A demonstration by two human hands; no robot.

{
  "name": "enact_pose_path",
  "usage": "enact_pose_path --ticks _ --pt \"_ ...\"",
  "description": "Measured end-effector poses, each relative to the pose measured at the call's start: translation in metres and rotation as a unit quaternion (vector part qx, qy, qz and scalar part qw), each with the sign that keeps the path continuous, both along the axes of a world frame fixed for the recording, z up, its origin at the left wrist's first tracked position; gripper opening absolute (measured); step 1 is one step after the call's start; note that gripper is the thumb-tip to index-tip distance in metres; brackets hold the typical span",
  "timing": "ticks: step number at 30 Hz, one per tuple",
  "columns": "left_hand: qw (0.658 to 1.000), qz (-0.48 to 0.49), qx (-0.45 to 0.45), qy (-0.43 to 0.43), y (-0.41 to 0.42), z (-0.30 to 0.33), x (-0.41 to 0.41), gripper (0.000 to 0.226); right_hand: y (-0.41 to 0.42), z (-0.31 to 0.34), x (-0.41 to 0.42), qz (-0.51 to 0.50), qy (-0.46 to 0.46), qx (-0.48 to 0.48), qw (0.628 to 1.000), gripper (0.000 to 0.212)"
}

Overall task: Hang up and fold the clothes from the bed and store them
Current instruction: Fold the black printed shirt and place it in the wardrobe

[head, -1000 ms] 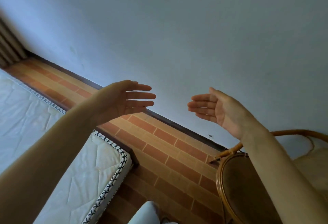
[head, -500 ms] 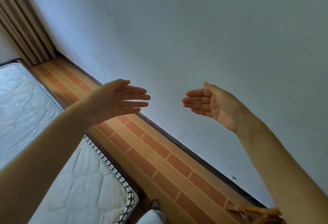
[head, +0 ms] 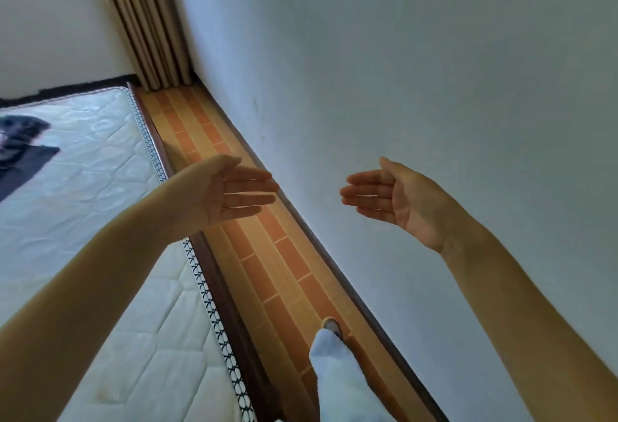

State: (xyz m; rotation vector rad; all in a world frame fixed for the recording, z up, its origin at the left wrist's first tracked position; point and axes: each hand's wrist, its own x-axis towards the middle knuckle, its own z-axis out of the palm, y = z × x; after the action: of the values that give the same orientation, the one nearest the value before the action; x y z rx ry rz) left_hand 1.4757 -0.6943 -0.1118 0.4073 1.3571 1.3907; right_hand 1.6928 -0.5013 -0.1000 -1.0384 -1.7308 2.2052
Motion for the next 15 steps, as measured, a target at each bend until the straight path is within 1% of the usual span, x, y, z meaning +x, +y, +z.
enact_pose_path --ticks 7,12,15 --pt "0.993 0.121 -0.004 -0.004 0.06 -0.006 -0.072 0.045 0.094 -0.005 -0.109 0.091 -0.005 0.007 0.996 0.05" --pt "0.983 0.182 -0.001 0.005 0.113 0.005 -0.119 0.044 0.158 0.009 -0.185 0.143 -0.003 0.015 0.99 0.049" --pt "0.978 0.207 -0.003 0.015 0.131 0.007 -0.139 0.042 0.181 0.01 -0.228 0.172 -0.005 0.021 0.985 0.049"
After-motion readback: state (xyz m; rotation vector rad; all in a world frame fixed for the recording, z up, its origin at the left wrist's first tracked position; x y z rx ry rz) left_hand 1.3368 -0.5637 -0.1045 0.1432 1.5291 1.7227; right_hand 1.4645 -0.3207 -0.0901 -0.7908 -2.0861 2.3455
